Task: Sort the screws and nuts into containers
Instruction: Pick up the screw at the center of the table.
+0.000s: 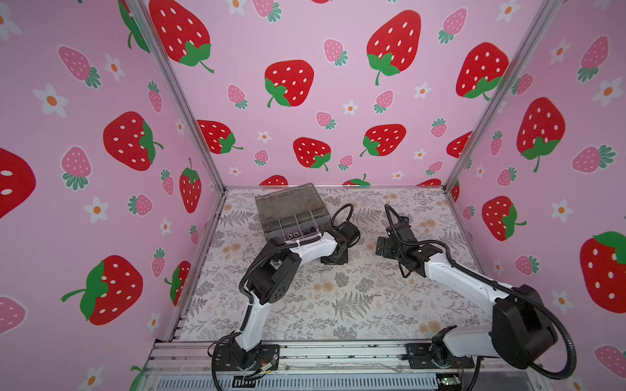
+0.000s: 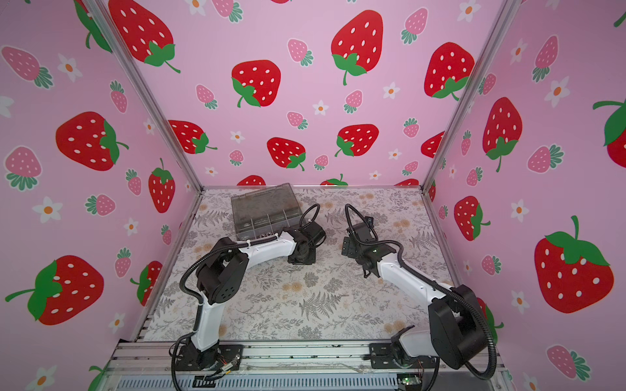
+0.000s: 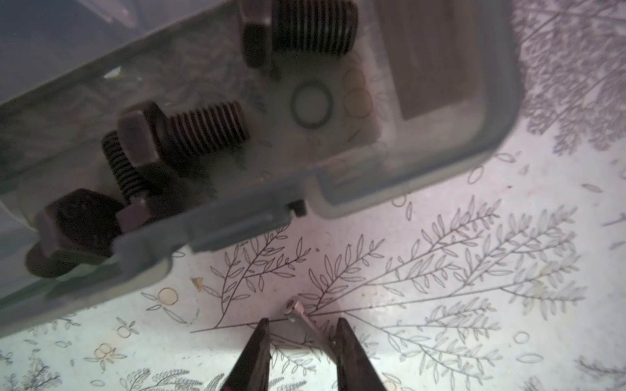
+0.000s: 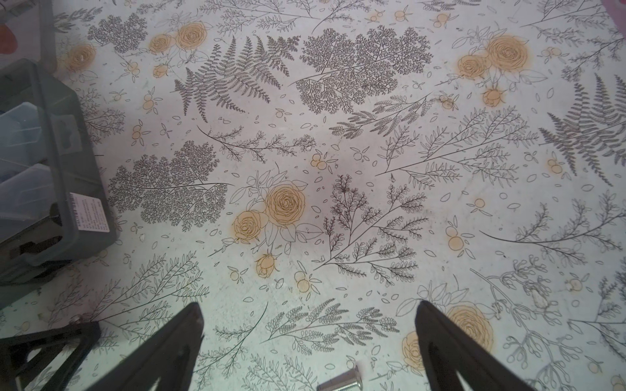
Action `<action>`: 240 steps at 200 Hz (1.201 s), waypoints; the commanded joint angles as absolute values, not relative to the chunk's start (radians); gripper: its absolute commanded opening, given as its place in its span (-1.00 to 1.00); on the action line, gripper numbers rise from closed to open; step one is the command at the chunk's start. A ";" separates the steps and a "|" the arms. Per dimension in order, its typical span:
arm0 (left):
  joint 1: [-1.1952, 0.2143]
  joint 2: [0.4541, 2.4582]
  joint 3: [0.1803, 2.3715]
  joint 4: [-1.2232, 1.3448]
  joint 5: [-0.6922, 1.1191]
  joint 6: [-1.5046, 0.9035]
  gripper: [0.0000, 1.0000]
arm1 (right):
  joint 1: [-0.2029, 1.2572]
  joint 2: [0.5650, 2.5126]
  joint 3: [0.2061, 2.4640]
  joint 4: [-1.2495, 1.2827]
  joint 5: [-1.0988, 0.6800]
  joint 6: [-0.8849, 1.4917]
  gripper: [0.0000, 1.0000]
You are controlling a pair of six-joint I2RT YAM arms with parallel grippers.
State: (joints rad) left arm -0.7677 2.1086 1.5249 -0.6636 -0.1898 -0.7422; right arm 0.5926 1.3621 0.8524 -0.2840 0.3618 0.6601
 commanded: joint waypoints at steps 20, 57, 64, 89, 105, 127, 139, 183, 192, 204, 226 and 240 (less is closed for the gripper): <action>-0.766 2.129 1.526 -0.743 -0.202 -0.725 -0.51 | 0.586 1.367 0.873 -0.287 0.365 0.669 0.99; -0.766 2.116 1.490 -0.733 -0.193 -0.717 -0.59 | 0.583 1.357 0.873 -0.295 0.373 0.669 0.99; -0.767 2.112 1.484 -0.731 -0.191 -0.717 -0.62 | 0.583 1.355 0.873 -0.296 0.374 0.669 0.99; -0.767 2.103 1.469 -0.724 -0.184 -0.710 -0.74 | 0.583 1.354 0.872 -0.295 0.377 0.672 0.99; -0.766 2.106 1.471 -0.726 -0.178 -0.707 -0.83 | 0.581 1.357 0.873 -0.295 0.376 0.675 0.99; -0.767 2.105 1.472 -0.728 -0.173 -0.701 -0.87 | 0.581 1.359 0.873 -0.298 0.375 0.675 0.99; -0.768 2.103 1.470 -0.729 -0.172 -0.700 -0.96 | 0.581 1.356 0.871 -0.299 0.376 0.675 0.99; -0.772 2.100 1.466 -0.729 -0.170 -0.683 -1.00 | 0.580 1.347 0.870 -0.299 0.380 0.678 0.99; -0.773 2.099 1.468 -0.727 -0.172 -0.679 -1.00 | 0.579 1.346 0.869 -0.299 0.380 0.680 0.99; -0.776 2.094 1.471 -0.729 -0.177 -0.670 -1.00 | 0.578 1.344 0.870 -0.298 0.380 0.683 0.99; -0.782 2.078 1.480 -0.737 -0.193 -0.657 -1.00 | 0.578 1.341 0.873 -0.298 0.380 0.685 0.99; -0.786 2.068 1.487 -0.745 -0.205 -0.650 -1.00 | 0.578 1.338 0.874 -0.296 0.380 0.687 0.99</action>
